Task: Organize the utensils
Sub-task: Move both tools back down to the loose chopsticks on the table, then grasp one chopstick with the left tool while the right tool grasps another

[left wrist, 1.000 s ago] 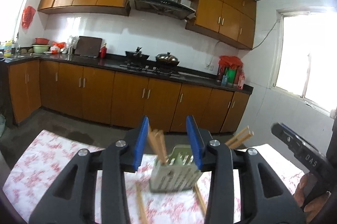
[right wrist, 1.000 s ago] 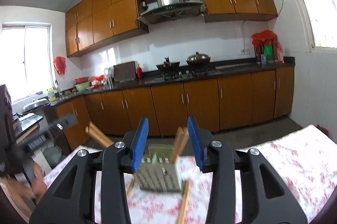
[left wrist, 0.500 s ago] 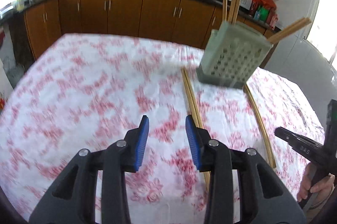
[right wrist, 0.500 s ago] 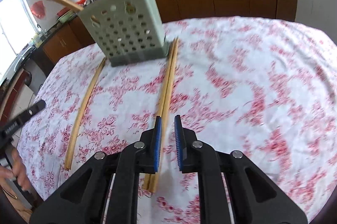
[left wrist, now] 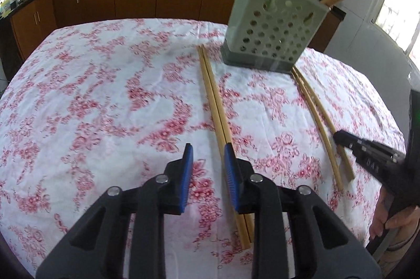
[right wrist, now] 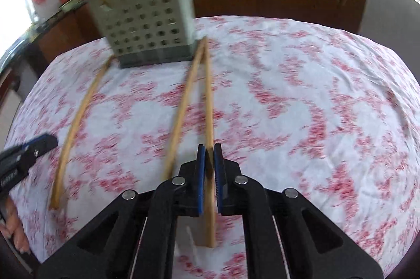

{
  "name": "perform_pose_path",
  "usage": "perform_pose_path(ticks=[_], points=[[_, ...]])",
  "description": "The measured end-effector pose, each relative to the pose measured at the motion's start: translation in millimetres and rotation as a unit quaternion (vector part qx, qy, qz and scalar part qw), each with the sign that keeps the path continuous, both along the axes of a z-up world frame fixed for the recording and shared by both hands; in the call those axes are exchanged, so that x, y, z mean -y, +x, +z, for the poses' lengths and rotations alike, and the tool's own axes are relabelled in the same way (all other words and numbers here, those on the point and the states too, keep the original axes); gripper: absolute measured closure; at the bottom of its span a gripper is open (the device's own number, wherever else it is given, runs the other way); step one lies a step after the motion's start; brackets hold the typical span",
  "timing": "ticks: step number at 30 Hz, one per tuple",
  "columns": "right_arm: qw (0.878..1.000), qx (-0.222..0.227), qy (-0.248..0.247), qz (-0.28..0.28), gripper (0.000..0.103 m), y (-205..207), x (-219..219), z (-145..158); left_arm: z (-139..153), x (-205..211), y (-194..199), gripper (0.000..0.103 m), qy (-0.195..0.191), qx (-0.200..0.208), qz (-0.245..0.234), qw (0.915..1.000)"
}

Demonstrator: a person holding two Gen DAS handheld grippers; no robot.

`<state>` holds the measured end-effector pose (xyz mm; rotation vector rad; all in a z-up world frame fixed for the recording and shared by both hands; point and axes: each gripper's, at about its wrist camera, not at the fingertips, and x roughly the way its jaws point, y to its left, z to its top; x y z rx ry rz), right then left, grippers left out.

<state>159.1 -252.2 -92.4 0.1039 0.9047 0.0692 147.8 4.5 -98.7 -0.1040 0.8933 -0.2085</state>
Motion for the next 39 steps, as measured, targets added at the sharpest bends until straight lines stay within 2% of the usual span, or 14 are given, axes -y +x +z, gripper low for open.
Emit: perform_pose_path(ticks=[8,11,13,15,17,21,24,30,39], points=[[1.0,0.001,-0.008,-0.016,0.095,-2.3,15.0,0.2,-5.3,8.5,2.2,0.082,0.011,-0.009,-0.017,0.9998],[1.0,0.002,0.002,-0.004,0.095,-3.1,12.5,0.1,-6.8,14.5,1.4,0.083,0.035,-0.006,-0.021,0.9991],[1.0,0.003,0.001,0.004,0.095,-3.6,8.7,-0.3,-6.9,14.9,3.1,0.086,0.046,-0.004,-0.016,0.9988],[1.0,0.009,-0.014,0.009,0.095,-5.1,2.8,-0.3,-7.1,11.0,8.9,0.094,0.047,-0.007,-0.005,0.9989],[1.0,0.01,-0.02,0.009,0.095,-2.8,4.3,-0.2,-6.8,0.6,17.3,0.094,0.052,-0.007,0.011,0.9986],[0.999,0.014,-0.027,-0.036,0.095,4.3,26.6,-0.2,-5.6,-30.0,31.5,0.094,0.06,-0.009,0.053,0.9968],[0.999,0.015,-0.023,-0.046,0.095,5.4,35.6,-0.8,-5.0,-52.7,37.5,0.094,0.051,-0.011,0.074,0.9959],[0.998,0.022,-0.035,-0.042,0.095,2.7,32.5,-2.8,-5.5,-51.6,34.6,0.092,0.065,0.006,0.072,0.9953],[0.998,0.021,-0.036,-0.042,0.095,3.7,31.8,-3.1,-6.1,-53.7,32.4,0.092,0.05,0.006,0.073,0.9961]])
